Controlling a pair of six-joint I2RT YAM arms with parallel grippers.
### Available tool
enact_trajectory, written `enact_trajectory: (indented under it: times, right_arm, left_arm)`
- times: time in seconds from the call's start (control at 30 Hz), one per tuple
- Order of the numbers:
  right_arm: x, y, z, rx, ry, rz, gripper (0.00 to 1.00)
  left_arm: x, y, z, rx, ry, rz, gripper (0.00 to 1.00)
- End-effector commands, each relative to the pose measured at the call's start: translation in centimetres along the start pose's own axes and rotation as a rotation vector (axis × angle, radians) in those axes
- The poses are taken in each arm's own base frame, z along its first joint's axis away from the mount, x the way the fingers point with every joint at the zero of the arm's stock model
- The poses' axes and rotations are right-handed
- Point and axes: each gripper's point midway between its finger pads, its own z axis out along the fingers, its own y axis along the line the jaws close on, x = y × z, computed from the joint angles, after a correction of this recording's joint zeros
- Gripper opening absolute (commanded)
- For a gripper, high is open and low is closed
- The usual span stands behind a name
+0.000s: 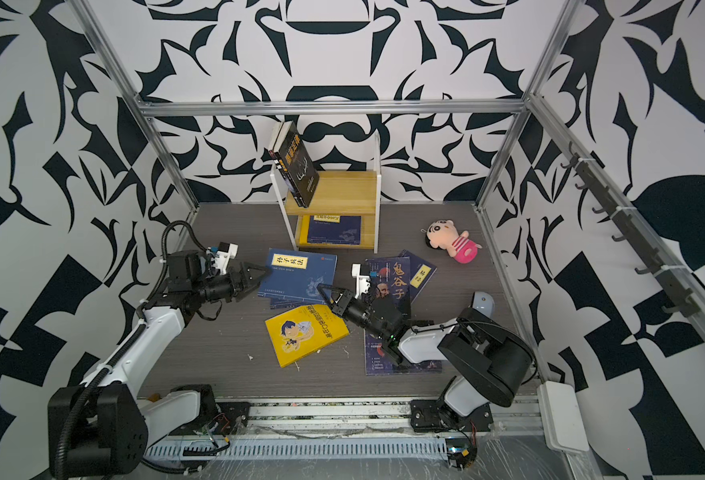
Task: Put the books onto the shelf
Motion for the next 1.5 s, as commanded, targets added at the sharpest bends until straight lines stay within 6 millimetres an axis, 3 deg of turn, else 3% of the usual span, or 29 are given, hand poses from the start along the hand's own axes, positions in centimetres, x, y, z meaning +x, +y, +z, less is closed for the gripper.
enact_trajectory:
  times: [0.0, 0.2, 0.33, 0.4, 0.67, 0.87, 0.97, 1.1, 1.27, 1.47]
  right_arm:
    - [-1.0, 4.4, 0.8, -0.155, -0.018, -0.023, 0.0]
    - [-0.5, 2.9, 1.0, -0.12, -0.004, -0.01, 0.0]
    - [-0.4, 1.7, 0.6, -0.085, -0.012, -0.015, 0.01]
    - [-0.1, 0.7, 0.6, -0.055, -0.003, -0.017, 0.1]
    - [0.3, -4.7, -2.0, 0.198, -0.005, -0.092, 0.45]
    - [-0.3, -6.0, -4.1, 0.446, 0.045, -0.293, 0.49]
    - [-1.5, -5.5, -5.5, 0.559, 0.028, -0.436, 0.47]
    - [-2.6, -2.4, -5.8, 0.643, 0.021, -0.71, 0.47]
    - [-1.6, 0.6, -4.4, 0.69, 0.095, -1.144, 0.48]
    - [1.3, 2.2, -1.6, 0.686, 0.284, -1.607, 0.49]
  left_arm:
    - [0.1, -2.2, 0.6, 0.117, 0.036, -0.031, 0.87]
    - [-0.5, -2.3, 0.6, 0.111, 0.018, -0.082, 0.54]
    - [-0.6, -2.0, 0.5, 0.09, 0.005, -0.091, 0.17]
    - [-0.6, -1.8, 0.5, 0.086, 0.003, -0.093, 0.0]
    - [-1.3, -1.8, 0.0, 0.081, -0.02, -0.094, 0.0]
    - [-1.9, -1.3, -0.6, 0.052, -0.042, -0.117, 0.0]
    - [-2.3, -0.9, -0.9, 0.037, -0.062, -0.133, 0.0]
    - [-2.7, -0.6, -1.2, 0.022, -0.08, -0.145, 0.02]
    - [-2.6, -0.3, -1.2, 0.02, -0.075, -0.158, 0.0]
    - [-2.6, -0.3, -1.0, 0.017, -0.075, -0.166, 0.0]
